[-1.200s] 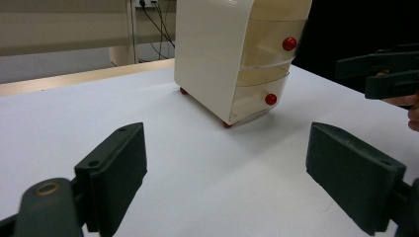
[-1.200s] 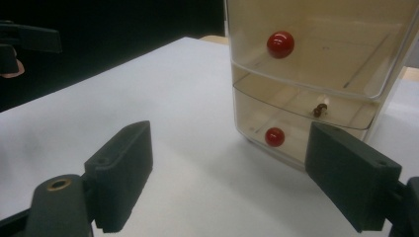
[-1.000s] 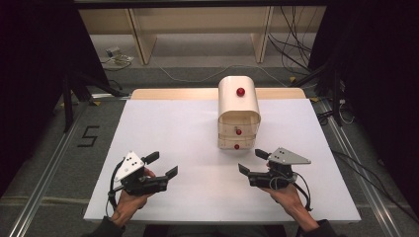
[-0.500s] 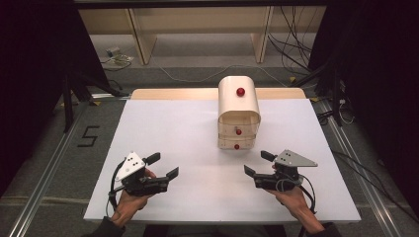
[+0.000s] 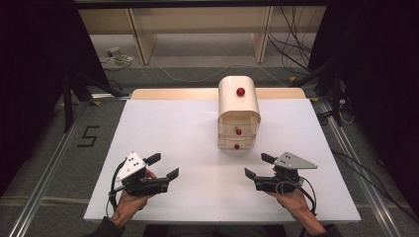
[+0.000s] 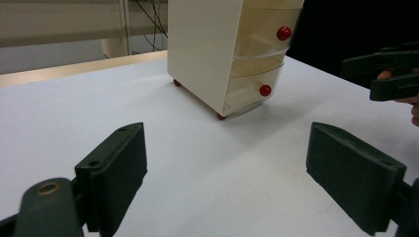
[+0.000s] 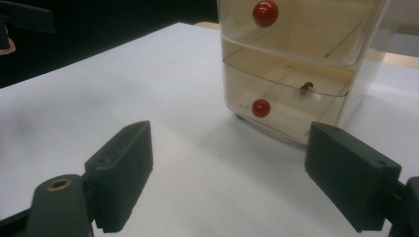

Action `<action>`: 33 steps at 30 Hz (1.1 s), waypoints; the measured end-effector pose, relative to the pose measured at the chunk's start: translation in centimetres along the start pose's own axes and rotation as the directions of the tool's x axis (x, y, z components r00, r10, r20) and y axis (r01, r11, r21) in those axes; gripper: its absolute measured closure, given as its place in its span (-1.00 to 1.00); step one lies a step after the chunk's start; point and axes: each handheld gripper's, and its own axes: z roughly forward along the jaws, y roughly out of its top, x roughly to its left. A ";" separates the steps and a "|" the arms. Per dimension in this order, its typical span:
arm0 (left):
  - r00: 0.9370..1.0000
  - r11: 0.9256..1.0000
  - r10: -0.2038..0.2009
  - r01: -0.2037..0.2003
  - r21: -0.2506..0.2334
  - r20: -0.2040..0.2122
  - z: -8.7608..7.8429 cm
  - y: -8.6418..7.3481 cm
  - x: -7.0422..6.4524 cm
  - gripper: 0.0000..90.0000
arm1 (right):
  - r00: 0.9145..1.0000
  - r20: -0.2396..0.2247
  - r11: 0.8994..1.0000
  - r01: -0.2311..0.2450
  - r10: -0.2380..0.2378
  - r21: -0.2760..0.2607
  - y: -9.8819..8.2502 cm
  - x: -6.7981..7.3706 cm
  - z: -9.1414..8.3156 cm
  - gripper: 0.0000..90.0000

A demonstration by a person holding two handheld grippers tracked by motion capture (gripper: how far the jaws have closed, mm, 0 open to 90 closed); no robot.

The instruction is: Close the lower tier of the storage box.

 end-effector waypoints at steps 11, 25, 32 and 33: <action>1.000 1.000 0.013 -0.013 0.013 0.019 0.1 -0.1 -0.2 -0.66 | 1.000 0.014 1.000 -0.023 0.023 0.001 -0.4 -0.3 -0.8 -0.57; 1.000 1.000 0.010 -0.010 0.010 0.013 0.1 -0.1 -0.1 -0.67 | 1.000 0.013 1.000 -0.022 0.022 -0.004 -0.3 -0.3 -0.8 -0.57; 1.000 1.000 0.006 -0.006 0.010 0.008 0.1 -0.1 -0.1 -0.67 | 1.000 0.012 1.000 -0.020 0.020 -0.004 -0.3 -0.3 -0.6 -0.57; 1.000 1.000 0.006 -0.006 0.010 0.006 0.1 -0.1 -0.1 -0.67 | 1.000 0.011 1.000 -0.019 0.019 -0.005 -0.3 -0.4 -0.6 -0.57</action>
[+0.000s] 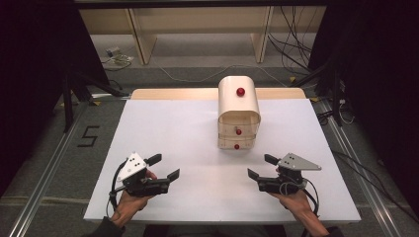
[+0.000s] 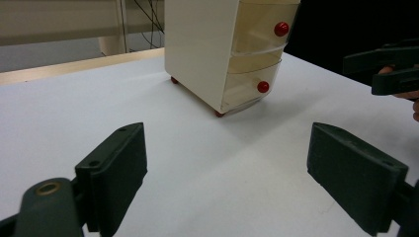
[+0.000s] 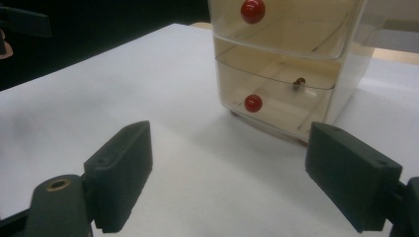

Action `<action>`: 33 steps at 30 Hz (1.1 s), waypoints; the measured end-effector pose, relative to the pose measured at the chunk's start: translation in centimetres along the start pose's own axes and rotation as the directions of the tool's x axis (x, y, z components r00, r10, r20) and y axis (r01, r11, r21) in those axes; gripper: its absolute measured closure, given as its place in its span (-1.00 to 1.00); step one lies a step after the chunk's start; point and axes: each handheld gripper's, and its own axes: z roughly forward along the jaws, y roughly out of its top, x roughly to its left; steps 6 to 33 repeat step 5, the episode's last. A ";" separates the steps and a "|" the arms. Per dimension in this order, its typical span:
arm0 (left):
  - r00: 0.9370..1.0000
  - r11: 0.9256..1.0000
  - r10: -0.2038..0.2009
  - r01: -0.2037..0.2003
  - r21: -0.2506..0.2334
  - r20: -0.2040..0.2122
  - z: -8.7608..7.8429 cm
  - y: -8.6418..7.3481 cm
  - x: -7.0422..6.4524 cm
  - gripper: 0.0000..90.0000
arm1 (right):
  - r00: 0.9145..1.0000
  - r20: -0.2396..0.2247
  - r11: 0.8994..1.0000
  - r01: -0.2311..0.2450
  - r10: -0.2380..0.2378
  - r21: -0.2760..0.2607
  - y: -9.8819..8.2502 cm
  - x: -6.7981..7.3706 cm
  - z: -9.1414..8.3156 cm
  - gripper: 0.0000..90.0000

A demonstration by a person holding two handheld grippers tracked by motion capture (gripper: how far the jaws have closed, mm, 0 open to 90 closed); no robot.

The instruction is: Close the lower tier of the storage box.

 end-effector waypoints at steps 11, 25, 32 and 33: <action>1.000 1.000 -0.005 0.005 -0.002 -0.005 0.0 0.0 0.0 -0.67 | 1.000 0.005 1.000 -0.005 0.006 -0.002 0.0 -0.2 0.1 -0.58; 1.000 1.000 -0.005 0.005 -0.002 -0.005 0.0 0.0 0.0 -0.67 | 1.000 0.005 1.000 -0.005 0.006 -0.002 0.0 -0.2 0.1 -0.58; 1.000 1.000 -0.005 0.005 -0.002 -0.005 0.0 0.0 0.0 -0.67 | 1.000 0.005 1.000 -0.005 0.006 -0.002 0.0 -0.2 0.1 -0.58; 1.000 1.000 -0.005 0.005 -0.002 -0.005 0.0 0.0 0.0 -0.67 | 1.000 0.005 1.000 -0.005 0.006 -0.002 0.0 -0.2 0.1 -0.58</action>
